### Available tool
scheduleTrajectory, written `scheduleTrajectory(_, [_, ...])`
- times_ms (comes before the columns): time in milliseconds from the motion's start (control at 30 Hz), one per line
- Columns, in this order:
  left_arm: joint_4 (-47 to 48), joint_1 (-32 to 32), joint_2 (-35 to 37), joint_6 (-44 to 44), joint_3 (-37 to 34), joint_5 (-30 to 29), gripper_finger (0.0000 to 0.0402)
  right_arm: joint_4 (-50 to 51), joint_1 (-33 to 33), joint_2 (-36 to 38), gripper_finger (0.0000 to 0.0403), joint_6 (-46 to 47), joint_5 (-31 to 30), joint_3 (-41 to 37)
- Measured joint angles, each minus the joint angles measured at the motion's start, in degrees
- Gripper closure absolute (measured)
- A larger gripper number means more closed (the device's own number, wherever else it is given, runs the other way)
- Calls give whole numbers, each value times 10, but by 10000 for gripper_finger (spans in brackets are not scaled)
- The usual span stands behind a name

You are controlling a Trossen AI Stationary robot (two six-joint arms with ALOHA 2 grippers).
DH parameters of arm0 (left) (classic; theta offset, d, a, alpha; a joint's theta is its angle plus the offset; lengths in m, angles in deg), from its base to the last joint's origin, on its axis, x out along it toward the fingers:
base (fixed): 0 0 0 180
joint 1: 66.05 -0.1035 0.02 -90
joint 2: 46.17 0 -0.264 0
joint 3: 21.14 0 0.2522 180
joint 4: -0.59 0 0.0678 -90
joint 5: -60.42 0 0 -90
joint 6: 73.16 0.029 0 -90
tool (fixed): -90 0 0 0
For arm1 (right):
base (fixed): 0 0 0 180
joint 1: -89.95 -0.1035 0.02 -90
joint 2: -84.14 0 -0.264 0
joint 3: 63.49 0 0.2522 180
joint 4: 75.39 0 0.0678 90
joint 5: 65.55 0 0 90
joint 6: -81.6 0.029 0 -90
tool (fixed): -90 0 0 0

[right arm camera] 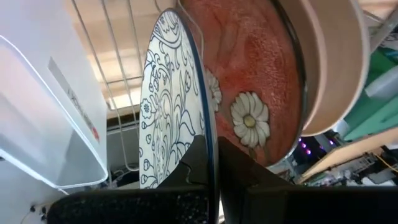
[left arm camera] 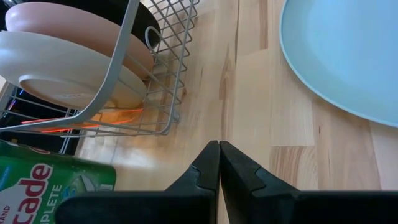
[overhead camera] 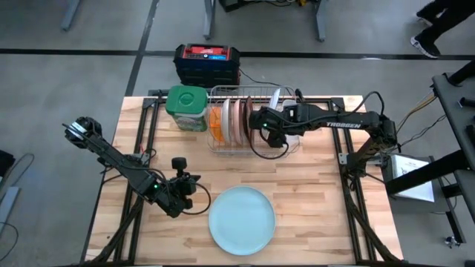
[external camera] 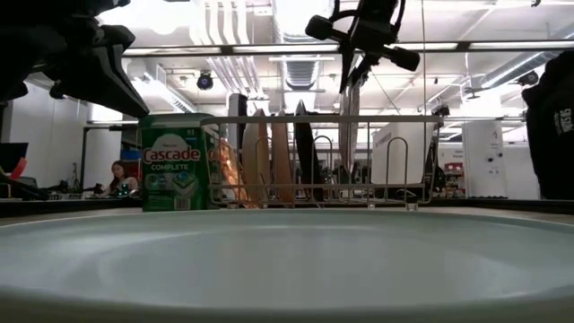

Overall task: Sort dishes
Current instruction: Put the white decorated plate in the dishwasher rack

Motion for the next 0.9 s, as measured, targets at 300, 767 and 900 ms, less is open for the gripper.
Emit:
scheduleTrajectory(300, [1, 0, 0, 0, 0, 0, 401, -71, 24, 1, 403, 80, -85, 1])
scheduleTrajectory(767, [2, 0, 0, 0, 0, 0, 401, -151, 63, 10, 403, 404, -107, 0])
scheduleTrajectory(900, [2, 0, 0, 0, 0, 0, 401, -159, 70, 13, 403, 474, -108, 4])
